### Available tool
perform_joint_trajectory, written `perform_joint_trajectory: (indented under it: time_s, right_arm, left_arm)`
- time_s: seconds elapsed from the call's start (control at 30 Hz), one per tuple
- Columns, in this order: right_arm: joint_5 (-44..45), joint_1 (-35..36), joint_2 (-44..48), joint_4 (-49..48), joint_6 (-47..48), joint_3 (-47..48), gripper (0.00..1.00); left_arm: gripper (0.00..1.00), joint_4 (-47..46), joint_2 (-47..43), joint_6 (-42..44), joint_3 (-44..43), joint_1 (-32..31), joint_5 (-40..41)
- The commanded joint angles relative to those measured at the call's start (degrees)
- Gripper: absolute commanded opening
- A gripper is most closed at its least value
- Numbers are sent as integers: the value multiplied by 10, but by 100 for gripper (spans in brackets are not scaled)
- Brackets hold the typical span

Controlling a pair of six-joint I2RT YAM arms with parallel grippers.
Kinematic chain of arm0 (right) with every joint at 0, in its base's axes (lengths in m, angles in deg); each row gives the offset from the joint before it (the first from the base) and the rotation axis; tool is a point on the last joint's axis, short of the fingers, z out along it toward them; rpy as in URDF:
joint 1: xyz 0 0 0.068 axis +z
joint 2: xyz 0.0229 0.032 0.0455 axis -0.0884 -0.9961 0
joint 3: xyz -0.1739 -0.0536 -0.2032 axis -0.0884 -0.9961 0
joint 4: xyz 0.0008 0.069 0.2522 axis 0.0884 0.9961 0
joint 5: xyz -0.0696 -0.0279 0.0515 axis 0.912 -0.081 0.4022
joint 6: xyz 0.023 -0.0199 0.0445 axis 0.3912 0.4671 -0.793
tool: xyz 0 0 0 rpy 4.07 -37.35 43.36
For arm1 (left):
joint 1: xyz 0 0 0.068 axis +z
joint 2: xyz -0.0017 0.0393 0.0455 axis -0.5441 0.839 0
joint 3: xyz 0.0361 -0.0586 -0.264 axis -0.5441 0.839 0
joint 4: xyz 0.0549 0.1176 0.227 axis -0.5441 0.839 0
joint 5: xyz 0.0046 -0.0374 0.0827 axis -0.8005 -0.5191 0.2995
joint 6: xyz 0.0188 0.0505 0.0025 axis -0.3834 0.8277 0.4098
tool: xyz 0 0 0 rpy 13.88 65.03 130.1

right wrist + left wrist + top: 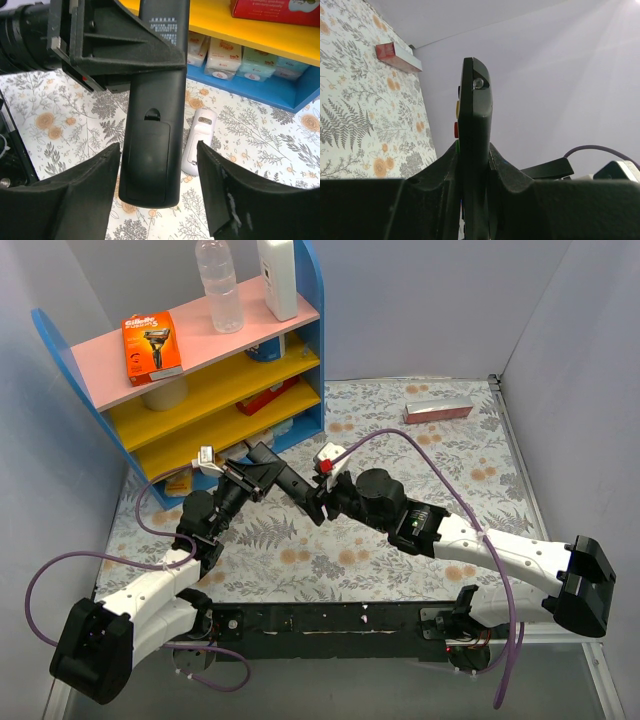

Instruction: Load the batteries into the remote control

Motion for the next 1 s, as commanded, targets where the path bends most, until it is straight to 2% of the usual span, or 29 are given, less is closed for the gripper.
perform_joint_trajectory:
  time_s: [0.0, 0.2, 0.33, 0.5, 0.53, 0.63, 0.77, 0.97]
  right_arm:
    - [4, 0, -1, 5, 0, 8, 74]
    - [-5, -12, 8, 24, -24, 33, 89]
    - [-65, -45, 18, 58, -73, 60, 96]
    - [-225, -138, 22, 68, -172, 73, 96]
    - [-275, -150, 20, 66, -185, 73, 96]
    - [-354, -187, 7, 54, -231, 74, 97]
    - [-421, -204, -16, 46, -263, 82, 96]
    - [-470, -214, -43, 19, -299, 75, 87]
  left_arm:
    - [0, -42, 2, -91, -16, 1, -7]
    - [0, -62, 12, -75, -2, 1, -18]
    - [0, -97, 20, -54, 12, 1, -33]
    - [0, -172, 46, -37, 19, 0, -61]
    - [0, -195, 49, -36, 17, 0, -73]
    - [0, -237, 68, -30, 8, 1, -90]
    - [0, -262, 82, -23, -5, 1, -109]
    - [0, -301, 100, -24, -18, 0, -123]
